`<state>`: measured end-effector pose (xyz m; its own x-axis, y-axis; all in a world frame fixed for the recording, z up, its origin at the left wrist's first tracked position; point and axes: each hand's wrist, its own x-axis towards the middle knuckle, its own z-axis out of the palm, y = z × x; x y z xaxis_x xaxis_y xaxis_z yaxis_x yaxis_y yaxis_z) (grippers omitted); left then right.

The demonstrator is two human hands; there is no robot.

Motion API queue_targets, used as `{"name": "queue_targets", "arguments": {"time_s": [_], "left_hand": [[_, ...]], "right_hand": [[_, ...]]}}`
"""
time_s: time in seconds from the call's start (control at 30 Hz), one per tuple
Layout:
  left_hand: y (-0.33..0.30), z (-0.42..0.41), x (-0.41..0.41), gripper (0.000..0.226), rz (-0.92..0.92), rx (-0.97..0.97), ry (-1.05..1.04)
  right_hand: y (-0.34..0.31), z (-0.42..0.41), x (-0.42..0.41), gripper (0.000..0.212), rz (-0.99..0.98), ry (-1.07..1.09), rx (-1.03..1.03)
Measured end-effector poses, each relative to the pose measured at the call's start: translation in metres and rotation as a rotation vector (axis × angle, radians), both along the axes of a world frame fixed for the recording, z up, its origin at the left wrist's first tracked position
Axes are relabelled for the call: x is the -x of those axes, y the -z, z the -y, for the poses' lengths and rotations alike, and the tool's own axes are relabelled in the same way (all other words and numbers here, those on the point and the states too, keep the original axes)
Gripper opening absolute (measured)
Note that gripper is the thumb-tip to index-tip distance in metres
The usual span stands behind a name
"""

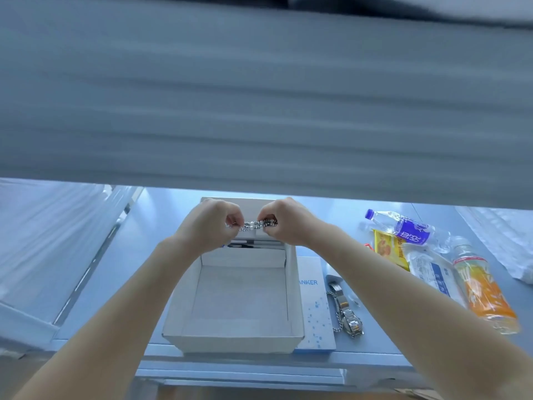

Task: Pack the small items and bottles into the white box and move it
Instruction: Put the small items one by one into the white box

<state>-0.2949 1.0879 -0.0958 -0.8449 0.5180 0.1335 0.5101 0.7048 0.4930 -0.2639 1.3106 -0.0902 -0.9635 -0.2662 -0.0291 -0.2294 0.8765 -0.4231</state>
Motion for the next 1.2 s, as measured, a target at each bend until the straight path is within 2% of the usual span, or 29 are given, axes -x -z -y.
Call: {"name": "queue_targets", "arguments": {"time_s": [0.3,0.73,0.83,0.9,1.03,1.2], "left_hand": [[0.018,-0.012,0.027,0.025,0.043,0.231,0.064],[0.036,-0.02,0.03,0.029,0.119,0.352,0.079],[0.032,-0.014,0.03,0.037,0.082,0.29,0.033],[0.025,-0.009,0.028,0.039,0.071,0.257,0.013],[0.016,-0.005,0.015,0.036,0.056,0.194,-0.001],[0.006,-0.022,-0.014,0.026,-0.025,0.093,0.037]], "right_hand": [[0.017,0.02,0.023,0.031,0.097,-0.028,-0.29],[0.026,0.014,0.024,0.041,0.111,-0.026,-0.456],[0.021,0.004,0.016,0.043,0.066,-0.042,-0.42],[0.013,-0.008,0.008,0.036,0.012,-0.045,-0.359],[0.0,-0.038,-0.015,0.025,-0.108,-0.049,-0.18],[0.001,-0.069,-0.044,0.023,-0.197,-0.023,-0.029]]}}
